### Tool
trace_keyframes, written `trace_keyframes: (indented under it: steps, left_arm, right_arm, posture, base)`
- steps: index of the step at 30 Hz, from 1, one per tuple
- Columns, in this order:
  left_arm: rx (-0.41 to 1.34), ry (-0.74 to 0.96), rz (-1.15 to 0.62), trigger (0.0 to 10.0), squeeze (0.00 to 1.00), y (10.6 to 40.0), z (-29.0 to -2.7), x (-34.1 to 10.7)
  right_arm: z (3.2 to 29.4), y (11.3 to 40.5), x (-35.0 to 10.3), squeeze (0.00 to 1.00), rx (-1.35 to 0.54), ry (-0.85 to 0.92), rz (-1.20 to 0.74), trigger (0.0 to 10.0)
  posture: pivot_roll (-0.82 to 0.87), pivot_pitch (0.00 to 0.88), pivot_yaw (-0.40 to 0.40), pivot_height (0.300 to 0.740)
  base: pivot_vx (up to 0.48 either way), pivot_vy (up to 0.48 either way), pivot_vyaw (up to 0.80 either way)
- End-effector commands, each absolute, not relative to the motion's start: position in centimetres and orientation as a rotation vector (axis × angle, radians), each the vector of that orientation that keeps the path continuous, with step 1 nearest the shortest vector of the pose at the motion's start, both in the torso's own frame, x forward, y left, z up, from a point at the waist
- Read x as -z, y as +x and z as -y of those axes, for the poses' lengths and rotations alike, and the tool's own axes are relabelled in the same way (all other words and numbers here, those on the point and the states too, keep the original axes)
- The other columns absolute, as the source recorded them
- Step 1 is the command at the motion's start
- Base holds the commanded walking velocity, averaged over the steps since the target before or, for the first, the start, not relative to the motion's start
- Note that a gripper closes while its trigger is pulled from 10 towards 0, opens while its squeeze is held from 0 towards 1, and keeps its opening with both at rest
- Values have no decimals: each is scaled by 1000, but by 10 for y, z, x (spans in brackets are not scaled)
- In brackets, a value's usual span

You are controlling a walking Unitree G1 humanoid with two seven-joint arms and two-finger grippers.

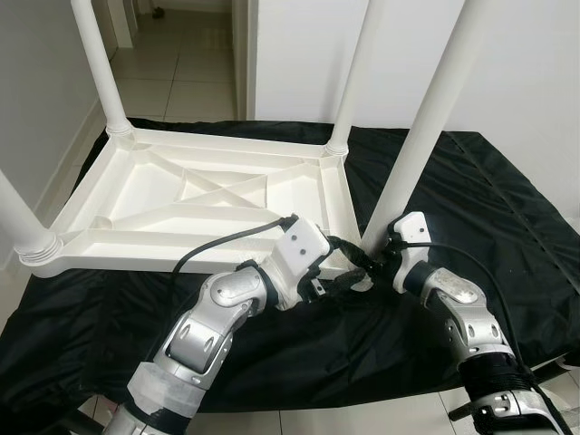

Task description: Building children table

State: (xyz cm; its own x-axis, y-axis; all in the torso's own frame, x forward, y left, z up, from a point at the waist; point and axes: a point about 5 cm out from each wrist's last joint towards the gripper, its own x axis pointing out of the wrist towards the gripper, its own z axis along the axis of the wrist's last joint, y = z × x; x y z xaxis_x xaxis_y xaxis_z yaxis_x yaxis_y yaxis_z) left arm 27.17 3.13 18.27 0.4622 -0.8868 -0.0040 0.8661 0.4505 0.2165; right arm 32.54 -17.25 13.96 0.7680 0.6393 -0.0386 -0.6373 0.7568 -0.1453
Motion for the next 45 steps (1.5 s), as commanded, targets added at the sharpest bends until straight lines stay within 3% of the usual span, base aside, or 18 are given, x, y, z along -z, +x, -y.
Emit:
trace_keyframes:
  steps: [1,5,6,7,14,26,35,45]
  left_arm:
    - [1048,202,118,10000,0,274,-32,-182]
    - [1046,199,116,10000,0,273,-32,-182]
    - [1046,198,116,10000,0,273,-32,-182]
    - [1046,198,116,10000,0,273,-32,-182]
    - [1048,196,113,10000,0,273,-31,-181]
    - [1058,200,110,10000,0,273,-31,-180]
    - [1062,201,113,10000,0,274,-30,-181]
    - [1062,192,111,10000,0,272,-29,-179]
  right_arm:
    - [168,323,-130,0,-750,-175,-32,0]
    - [172,321,-125,0,-755,-164,-49,0]
    - [172,320,-125,0,-750,-160,-53,824]
    - [173,320,-125,0,-736,-162,-51,10000]
    - [174,320,-129,0,-619,-126,-35,10000]
    - [165,316,-127,0,-245,48,-95,10000]
    - [132,304,-126,0,87,162,-111,10000]
    - [116,298,-132,0,173,146,-110,10000]
  posture:
    - [-28,0,-69,740]
    - [-32,6,-71,740]
    - [-32,6,-71,740]
    - [-34,7,-71,740]
    - [-39,8,-69,740]
    - [-46,7,-57,740]
    - [-48,0,-66,740]
    - [-49,0,-77,740]
  base:
    - [0,0,0]
    - [0,0,0]
    - [0,0,0]
    - [0,0,0]
    - [0,0,0]
    - [0,0,0]
    - [0,0,0]
    - [0,0,0]
